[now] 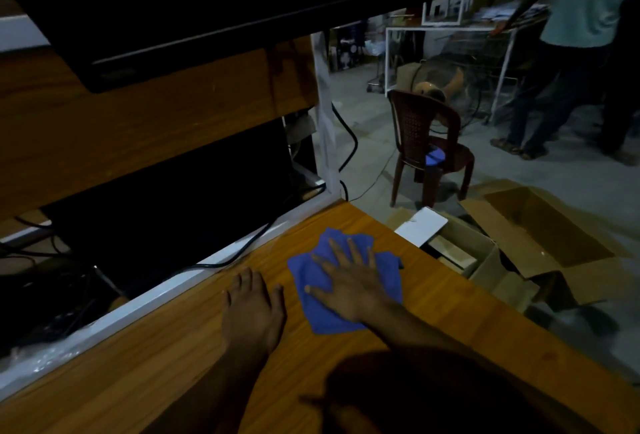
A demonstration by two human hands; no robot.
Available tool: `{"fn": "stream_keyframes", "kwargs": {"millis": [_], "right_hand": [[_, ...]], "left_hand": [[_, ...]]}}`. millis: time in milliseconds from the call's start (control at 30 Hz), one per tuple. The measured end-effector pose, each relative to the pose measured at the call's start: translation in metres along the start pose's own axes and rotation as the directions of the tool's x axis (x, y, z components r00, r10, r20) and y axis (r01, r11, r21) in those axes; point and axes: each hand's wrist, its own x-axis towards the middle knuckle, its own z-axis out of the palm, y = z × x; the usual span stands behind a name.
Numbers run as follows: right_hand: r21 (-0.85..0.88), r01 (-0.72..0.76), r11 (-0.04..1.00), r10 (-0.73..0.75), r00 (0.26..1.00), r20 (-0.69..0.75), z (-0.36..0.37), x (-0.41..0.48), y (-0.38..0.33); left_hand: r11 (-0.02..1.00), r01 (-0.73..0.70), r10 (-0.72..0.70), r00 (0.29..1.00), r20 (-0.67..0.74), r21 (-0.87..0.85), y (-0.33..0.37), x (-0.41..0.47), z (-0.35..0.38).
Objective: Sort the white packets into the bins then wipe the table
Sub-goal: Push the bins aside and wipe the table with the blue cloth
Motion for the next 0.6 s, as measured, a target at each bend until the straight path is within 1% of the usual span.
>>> {"fn": "stream_keyframes", "kwargs": {"millis": [33,67,167,233,300,367,400,433,500,533,567,600], "right_hand": [[0.016,0.008,1.0,-0.008,1.0,-0.004,-0.004,0.002,0.007],[0.025,-0.019,1.0,0.02,1.0,-0.02,-0.008,0.009,0.016],[0.063,-0.213,0.975,0.218,0.972,-0.082,-0.019,0.051,0.043],[0.07,-0.3,0.951,0.306,0.945,-0.115,-0.02,0.083,0.035],[0.052,-0.316,0.947,0.32,0.943,-0.096,-0.016,0.102,0.003],[0.063,-0.26,0.963,0.265,0.96,-0.091,-0.009,0.101,-0.034],[0.069,-0.207,0.976,0.213,0.972,-0.097,-0.004,0.094,-0.047],[0.06,-0.135,0.989,0.14,0.985,-0.098,0.001,0.085,-0.055],[0.003,0.035,0.999,-0.035,0.997,-0.073,0.009,0.062,-0.049],[-0.026,0.096,0.995,-0.097,0.994,-0.048,0.011,0.052,-0.039],[-0.042,0.122,0.992,-0.123,0.992,-0.033,0.009,0.044,-0.026],[-0.051,0.109,0.993,-0.111,0.993,-0.028,0.006,0.038,-0.01]], "left_hand": [[1.0,-0.004,0.004,1.0,-0.001,-0.001,-0.001,0.0,0.0],[1.0,-0.004,0.004,1.0,-0.003,-0.002,-0.002,0.0,0.001],[1.0,-0.009,0.009,1.0,0.004,0.022,-0.002,0.001,0.002],[0.999,-0.003,0.002,1.0,0.016,0.035,0.0,0.002,0.003],[0.999,-0.007,0.006,1.0,0.016,0.041,0.001,0.002,0.004],[0.999,-0.015,0.015,1.0,0.013,0.031,-0.002,0.005,0.002],[1.0,-0.013,0.013,1.0,0.008,-0.006,-0.002,0.006,0.001],[0.997,-0.011,0.011,1.0,0.0,-0.079,-0.001,0.005,-0.003],[0.96,0.012,-0.029,0.998,-0.054,-0.278,-0.001,0.0,-0.013],[0.952,0.019,-0.045,0.996,-0.075,-0.307,-0.008,-0.004,-0.017],[0.958,0.017,-0.032,0.998,-0.047,-0.287,-0.018,-0.009,-0.023],[0.979,-0.012,0.014,1.0,0.008,-0.203,-0.033,-0.015,-0.029]]}}
